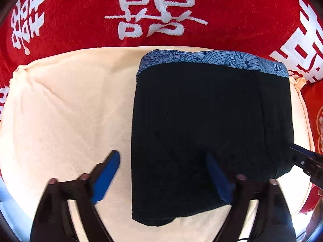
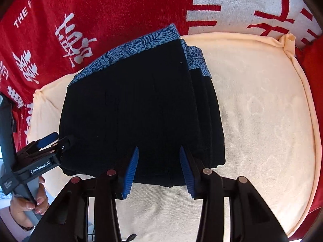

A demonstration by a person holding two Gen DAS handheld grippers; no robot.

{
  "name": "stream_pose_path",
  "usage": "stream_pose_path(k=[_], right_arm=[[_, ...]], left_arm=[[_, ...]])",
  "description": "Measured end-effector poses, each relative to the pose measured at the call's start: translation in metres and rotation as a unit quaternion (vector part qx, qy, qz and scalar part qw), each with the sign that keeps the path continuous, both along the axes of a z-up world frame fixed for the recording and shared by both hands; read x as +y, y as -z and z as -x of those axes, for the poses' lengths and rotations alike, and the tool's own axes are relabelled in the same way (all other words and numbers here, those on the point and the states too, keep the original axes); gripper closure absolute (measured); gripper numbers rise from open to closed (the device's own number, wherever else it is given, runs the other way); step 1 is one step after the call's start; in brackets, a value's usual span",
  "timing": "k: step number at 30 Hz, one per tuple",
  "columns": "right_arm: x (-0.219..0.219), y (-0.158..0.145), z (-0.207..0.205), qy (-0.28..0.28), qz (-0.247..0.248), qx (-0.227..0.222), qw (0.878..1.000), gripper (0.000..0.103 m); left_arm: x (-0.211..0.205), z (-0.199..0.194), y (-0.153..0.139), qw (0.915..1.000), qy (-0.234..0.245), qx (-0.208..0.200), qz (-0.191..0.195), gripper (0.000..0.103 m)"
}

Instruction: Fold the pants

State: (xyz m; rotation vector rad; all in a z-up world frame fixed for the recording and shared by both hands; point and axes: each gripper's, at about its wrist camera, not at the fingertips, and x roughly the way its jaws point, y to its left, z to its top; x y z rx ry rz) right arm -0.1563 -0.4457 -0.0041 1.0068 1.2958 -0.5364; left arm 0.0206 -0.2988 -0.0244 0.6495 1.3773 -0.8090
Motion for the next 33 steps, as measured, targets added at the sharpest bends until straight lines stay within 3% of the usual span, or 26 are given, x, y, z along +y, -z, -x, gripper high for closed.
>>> stream_pose_path(k=[12, 17, 28, 31, 33], right_arm=[[-0.001, -0.011, 0.018, 0.027, -0.015, -0.005, 1.000, 0.056], [0.000, -0.018, 0.030, 0.035, -0.013, -0.002, 0.999, 0.048], [0.004, -0.019, 0.051, 0.056, -0.021, 0.006, 0.998, 0.045], [0.004, -0.018, 0.054, 0.058, -0.023, 0.007, 0.998, 0.044], [0.004, -0.019, 0.056, 0.058, -0.023, 0.007, 0.998, 0.044]], left_arm=[[-0.005, -0.001, 0.000, 0.9999, 0.006, 0.006, -0.006, 0.014], [-0.009, 0.001, -0.001, 0.9999, 0.006, 0.004, -0.009, 0.014], [-0.013, 0.007, 0.002, 0.9994, 0.016, 0.006, -0.029, 0.014], [-0.015, 0.007, 0.004, 0.9992, 0.018, 0.004, -0.035, 0.003], [-0.014, 0.007, 0.006, 0.9992, 0.015, 0.007, -0.036, 0.003]])
